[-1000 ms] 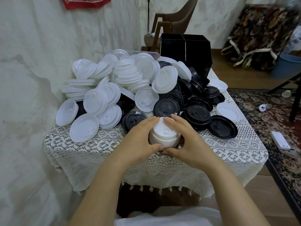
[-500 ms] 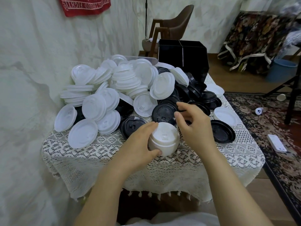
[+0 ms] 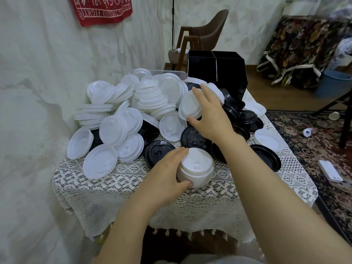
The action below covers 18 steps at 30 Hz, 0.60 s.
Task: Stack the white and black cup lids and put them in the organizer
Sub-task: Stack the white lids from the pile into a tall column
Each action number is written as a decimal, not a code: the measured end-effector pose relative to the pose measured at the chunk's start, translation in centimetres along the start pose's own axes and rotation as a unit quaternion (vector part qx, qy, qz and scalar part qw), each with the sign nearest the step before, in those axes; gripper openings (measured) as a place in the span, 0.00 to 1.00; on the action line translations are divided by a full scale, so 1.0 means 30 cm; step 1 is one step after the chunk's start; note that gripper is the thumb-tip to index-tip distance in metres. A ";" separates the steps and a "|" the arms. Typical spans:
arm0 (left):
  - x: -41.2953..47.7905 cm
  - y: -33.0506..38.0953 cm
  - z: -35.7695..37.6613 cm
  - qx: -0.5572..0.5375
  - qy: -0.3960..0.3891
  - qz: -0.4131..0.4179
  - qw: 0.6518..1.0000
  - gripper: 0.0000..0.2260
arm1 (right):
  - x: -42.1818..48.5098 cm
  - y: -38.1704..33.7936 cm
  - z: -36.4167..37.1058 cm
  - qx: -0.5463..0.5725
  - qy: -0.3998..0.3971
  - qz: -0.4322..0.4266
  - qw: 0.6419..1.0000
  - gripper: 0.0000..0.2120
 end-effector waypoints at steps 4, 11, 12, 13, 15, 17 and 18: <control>0.000 -0.001 -0.001 0.003 0.000 0.000 1.000 0.37 | 0.005 0.016 0.018 0.027 0.004 0.007 1.000 0.37; -0.001 0.001 -0.002 -0.020 0.007 -0.001 1.000 0.37 | -0.062 0.007 -0.010 0.085 0.054 -0.003 0.995 0.37; -0.001 -0.001 -0.001 -0.024 0.007 -0.003 1.000 0.38 | -0.086 0.007 -0.016 0.101 0.061 -0.003 0.993 0.37; -0.002 -0.002 -0.001 -0.029 0.008 -0.004 1.000 0.38 | -0.112 0.007 -0.023 0.119 0.068 -0.004 0.991 0.36; -0.007 -0.004 -0.003 -0.039 0.005 -0.005 0.999 0.39 | -0.171 0.004 -0.038 0.155 0.075 0.000 0.985 0.37; -0.012 -0.003 -0.011 -0.060 0.006 -0.006 0.998 0.38 | -0.228 -0.002 -0.051 0.177 0.071 0.009 0.982 0.37; -0.014 0.000 -0.019 -0.079 0.014 -0.004 0.997 0.37 | -0.254 -0.006 -0.056 0.183 0.063 0.013 0.981 0.37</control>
Point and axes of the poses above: each hand's wrist, its own x-axis towards the middle knuckle, its own z-axis out of the palm, y = z × x, the point moved 4 cm from there along x, towards the middle knuckle, and after that the axes turned 1 degree about -x, right-handed, at the moved point
